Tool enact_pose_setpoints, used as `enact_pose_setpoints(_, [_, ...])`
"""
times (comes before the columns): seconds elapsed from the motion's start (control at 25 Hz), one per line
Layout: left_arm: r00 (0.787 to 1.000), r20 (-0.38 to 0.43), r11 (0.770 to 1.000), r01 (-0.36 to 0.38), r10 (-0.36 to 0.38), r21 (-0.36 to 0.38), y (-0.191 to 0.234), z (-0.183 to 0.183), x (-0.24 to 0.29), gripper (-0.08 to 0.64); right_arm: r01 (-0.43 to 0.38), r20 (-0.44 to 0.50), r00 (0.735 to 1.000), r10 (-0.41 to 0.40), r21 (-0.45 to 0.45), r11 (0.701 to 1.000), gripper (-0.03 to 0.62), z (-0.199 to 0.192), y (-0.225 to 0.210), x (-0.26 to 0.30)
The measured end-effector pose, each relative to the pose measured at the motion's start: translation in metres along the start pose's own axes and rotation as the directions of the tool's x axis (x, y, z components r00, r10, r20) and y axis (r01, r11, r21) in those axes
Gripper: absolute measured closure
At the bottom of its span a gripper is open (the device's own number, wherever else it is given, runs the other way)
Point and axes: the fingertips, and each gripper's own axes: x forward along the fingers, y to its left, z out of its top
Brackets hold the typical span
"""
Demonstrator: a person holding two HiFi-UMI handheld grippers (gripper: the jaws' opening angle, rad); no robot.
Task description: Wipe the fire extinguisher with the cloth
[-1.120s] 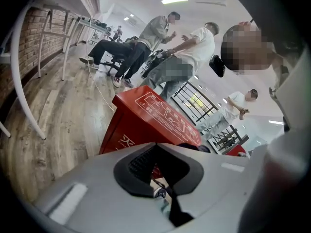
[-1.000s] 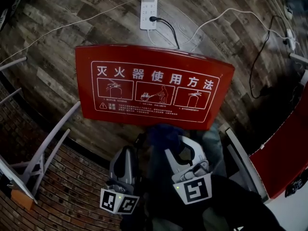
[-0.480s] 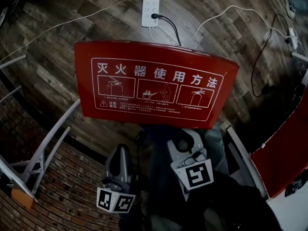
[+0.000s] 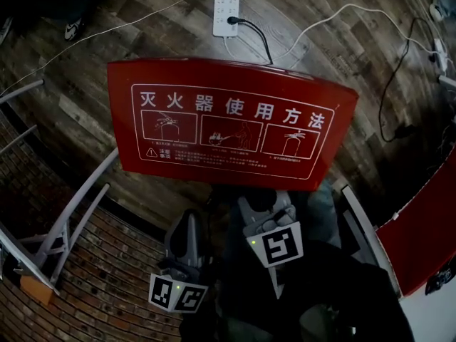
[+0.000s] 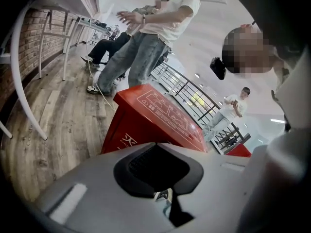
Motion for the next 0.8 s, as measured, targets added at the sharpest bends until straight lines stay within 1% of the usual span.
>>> enact_pose_setpoints(0.04, [1.0, -0.001, 1.0, -0.005, 0.005, 0.002, 0.001, 0.0, -0.001, 0.555, -0.021, 0.023, 1.0, 0.021, -0.019, 1.0, 0.508, 0.005, 0.012, 0.012])
enact_pose_setpoints(0.12, [1.0, 0.0, 1.0, -0.012, 0.012, 0.007, 0.001, 0.001, -0.003, 0.555, -0.043, 0.087, 0.995, 0.044, -0.017, 0.999, 0.508, 0.017, 0.029, 0.028])
enact_pose_setpoints(0.24, [1.0, 0.008, 1.0, -0.015, 0.015, 0.014, 0.0, 0.006, -0.005, 0.555, -0.039, 0.142, 0.989, 0.037, 0.013, 0.999, 0.508, 0.025, 0.027, 0.027])
enact_pose_setpoints(0.32, [1.0, 0.014, 1.0, -0.015, 0.014, 0.017, 0.0, 0.008, -0.006, 0.555, -0.018, 0.14, 0.99, 0.009, 0.066, 0.998, 0.508, 0.022, 0.013, 0.009])
enact_pose_setpoints(0.4, [1.0, 0.021, 1.0, -0.011, 0.011, 0.014, 0.0, 0.01, -0.005, 0.555, 0.001, 0.102, 0.995, -0.014, 0.121, 0.993, 0.508, 0.015, -0.004, -0.016])
enact_pose_setpoints(0.44, [1.0, 0.023, 1.0, -0.008, 0.008, 0.011, -0.001, 0.01, -0.004, 0.555, 0.004, 0.079, 0.997, -0.013, 0.119, 0.993, 0.508, 0.011, -0.01, -0.03])
enact_pose_setpoints(0.48, [1.0, 0.024, 1.0, -0.004, 0.004, 0.007, -0.002, 0.01, -0.004, 0.555, -0.001, 0.054, 0.999, -0.004, 0.098, 0.995, 0.508, 0.008, -0.015, -0.046])
enact_pose_setpoints(0.56, [1.0, 0.024, 1.0, 0.003, -0.003, 0.0, -0.005, 0.008, -0.002, 0.555, -0.041, 0.006, 0.999, 0.041, 0.004, 0.999, 0.508, 0.005, -0.016, -0.079])
enact_pose_setpoints(0.6, [1.0, 0.023, 1.0, 0.007, -0.007, -0.002, -0.006, 0.007, -0.002, 0.555, -0.077, -0.009, 0.997, 0.077, -0.065, 0.995, 0.508, 0.008, -0.012, -0.095])
enact_pose_setpoints(0.64, [1.0, 0.023, 1.0, 0.009, -0.009, -0.003, -0.007, 0.007, -0.002, 0.555, -0.115, -0.008, 0.993, 0.115, -0.143, 0.983, 0.508, 0.017, -0.007, -0.11])
enact_pose_setpoints(0.68, [1.0, 0.022, 1.0, 0.011, -0.011, -0.004, -0.007, 0.006, -0.002, 0.555, -0.14, 0.012, 0.989, 0.146, -0.221, 0.965, 0.508, 0.032, -0.003, -0.124])
enact_pose_setpoints(0.72, [1.0, 0.023, 1.0, 0.011, -0.011, -0.002, -0.007, 0.007, -0.002, 0.555, -0.142, 0.041, 0.986, 0.161, -0.297, 0.944, 0.508, 0.051, -0.001, -0.135])
enact_pose_setpoints(0.76, [1.0, 0.024, 1.0, 0.011, -0.011, 0.0, -0.007, 0.008, -0.003, 0.555, -0.121, 0.066, 0.986, 0.156, -0.371, 0.921, 0.508, 0.071, -0.003, -0.143])
enact_pose_setpoints(0.8, [1.0, 0.026, 1.0, 0.011, -0.011, 0.004, -0.006, 0.009, -0.003, 0.555, -0.083, 0.078, 0.988, 0.131, -0.445, 0.892, 0.508, 0.089, -0.009, -0.146])
